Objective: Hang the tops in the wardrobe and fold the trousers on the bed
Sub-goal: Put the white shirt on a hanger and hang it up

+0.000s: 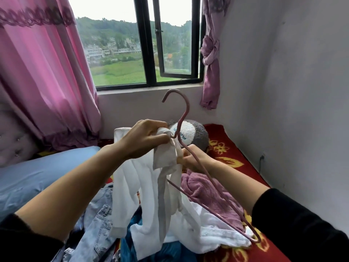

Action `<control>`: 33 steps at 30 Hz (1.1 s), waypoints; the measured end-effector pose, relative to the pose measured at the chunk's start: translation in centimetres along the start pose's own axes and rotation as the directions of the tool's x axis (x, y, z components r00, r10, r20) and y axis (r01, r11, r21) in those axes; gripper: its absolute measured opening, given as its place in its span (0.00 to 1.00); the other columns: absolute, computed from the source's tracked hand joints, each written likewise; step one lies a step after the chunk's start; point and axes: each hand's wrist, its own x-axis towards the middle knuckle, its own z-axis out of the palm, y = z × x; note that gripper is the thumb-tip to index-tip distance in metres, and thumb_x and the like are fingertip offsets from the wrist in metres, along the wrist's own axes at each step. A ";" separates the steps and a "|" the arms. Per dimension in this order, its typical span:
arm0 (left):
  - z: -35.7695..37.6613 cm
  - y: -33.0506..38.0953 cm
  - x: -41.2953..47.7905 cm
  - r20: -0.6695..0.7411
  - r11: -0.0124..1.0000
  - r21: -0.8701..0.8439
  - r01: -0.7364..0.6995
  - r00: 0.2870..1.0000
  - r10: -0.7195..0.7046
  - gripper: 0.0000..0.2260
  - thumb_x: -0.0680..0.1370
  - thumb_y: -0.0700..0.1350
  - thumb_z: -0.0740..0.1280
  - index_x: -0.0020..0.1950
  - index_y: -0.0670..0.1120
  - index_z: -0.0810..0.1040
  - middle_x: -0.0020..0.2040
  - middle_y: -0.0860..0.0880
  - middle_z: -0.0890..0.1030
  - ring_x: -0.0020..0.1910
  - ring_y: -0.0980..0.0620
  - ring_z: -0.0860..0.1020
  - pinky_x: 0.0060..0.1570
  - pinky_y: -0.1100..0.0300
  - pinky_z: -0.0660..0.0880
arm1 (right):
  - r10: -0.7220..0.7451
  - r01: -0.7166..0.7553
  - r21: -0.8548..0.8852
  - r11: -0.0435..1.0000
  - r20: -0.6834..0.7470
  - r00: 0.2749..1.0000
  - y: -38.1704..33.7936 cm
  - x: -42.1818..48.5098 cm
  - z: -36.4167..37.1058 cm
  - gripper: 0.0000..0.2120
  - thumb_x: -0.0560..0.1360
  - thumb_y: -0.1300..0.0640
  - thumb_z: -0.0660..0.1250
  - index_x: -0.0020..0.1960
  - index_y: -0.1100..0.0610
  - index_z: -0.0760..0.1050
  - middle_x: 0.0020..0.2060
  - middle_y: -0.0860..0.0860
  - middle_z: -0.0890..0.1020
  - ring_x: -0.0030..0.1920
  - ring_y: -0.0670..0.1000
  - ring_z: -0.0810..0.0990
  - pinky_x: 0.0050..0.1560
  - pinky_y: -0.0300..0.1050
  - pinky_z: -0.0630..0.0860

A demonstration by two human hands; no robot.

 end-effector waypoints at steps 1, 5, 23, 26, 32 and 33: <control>-0.2 -0.2 -0.1 0.003 1.000 -0.023 0.011 1.000 -0.010 0.15 0.70 0.61 0.60 0.35 0.51 0.76 0.32 0.54 0.74 0.33 0.54 0.71 0.34 0.56 0.69 | -0.006 0.004 -0.085 0.996 -0.029 1.000 0.1 0.1 -0.1 0.14 0.71 0.58 0.70 0.29 0.61 0.73 0.26 0.53 0.72 0.27 0.47 0.68 0.31 0.44 0.66; -0.6 -0.7 -0.4 -0.015 0.998 -0.035 0.059 0.998 -0.059 0.20 0.70 0.62 0.62 0.37 0.44 0.78 0.33 0.47 0.76 0.33 0.48 0.71 0.35 0.48 0.70 | -0.035 0.020 -0.130 0.991 -0.120 0.992 -0.1 0.5 0.0 0.12 0.71 0.56 0.65 0.30 0.59 0.73 0.28 0.52 0.76 0.30 0.47 0.72 0.32 0.42 0.70; -3.5 -4.5 -1.9 -0.295 0.941 0.146 0.306 0.921 -0.254 0.14 0.71 0.59 0.61 0.34 0.50 0.77 0.32 0.54 0.76 0.33 0.54 0.72 0.33 0.58 0.65 | 0.048 -0.234 -0.455 0.859 -0.384 0.922 3.1 -1.1 -8.0 0.24 0.69 0.56 0.72 0.19 0.56 0.67 0.17 0.45 0.63 0.27 0.51 0.64 0.29 0.45 0.60; -3.1 -5.5 -2.0 -0.340 0.908 0.214 0.360 0.899 -0.277 0.15 0.72 0.60 0.61 0.40 0.51 0.79 0.36 0.50 0.78 0.38 0.48 0.75 0.38 0.57 0.66 | 0.052 -0.160 -0.204 0.966 -0.454 0.890 3.5 -1.3 -8.6 0.18 0.73 0.59 0.69 0.25 0.55 0.76 0.19 0.42 0.68 0.23 0.42 0.65 0.30 0.41 0.62; -1.8 -6.0 -1.8 -0.419 0.829 0.405 0.386 0.884 -0.207 0.18 0.76 0.59 0.60 0.39 0.45 0.76 0.39 0.46 0.76 0.44 0.42 0.75 0.44 0.52 0.68 | 0.016 -0.090 -0.091 0.992 -0.608 0.793 2.0 -0.6 -7.9 0.15 0.67 0.56 0.54 0.39 0.67 0.73 0.29 0.56 0.74 0.32 0.53 0.71 0.35 0.47 0.67; -1.7 -5.9 -1.9 -0.435 0.815 0.431 0.387 0.881 -0.188 0.17 0.77 0.57 0.61 0.41 0.44 0.77 0.39 0.46 0.75 0.45 0.42 0.75 0.44 0.52 0.66 | -0.011 -0.081 -0.118 0.990 -0.629 0.777 1.5 -0.7 -7.7 0.15 0.67 0.56 0.54 0.38 0.67 0.72 0.29 0.57 0.74 0.32 0.53 0.70 0.34 0.47 0.66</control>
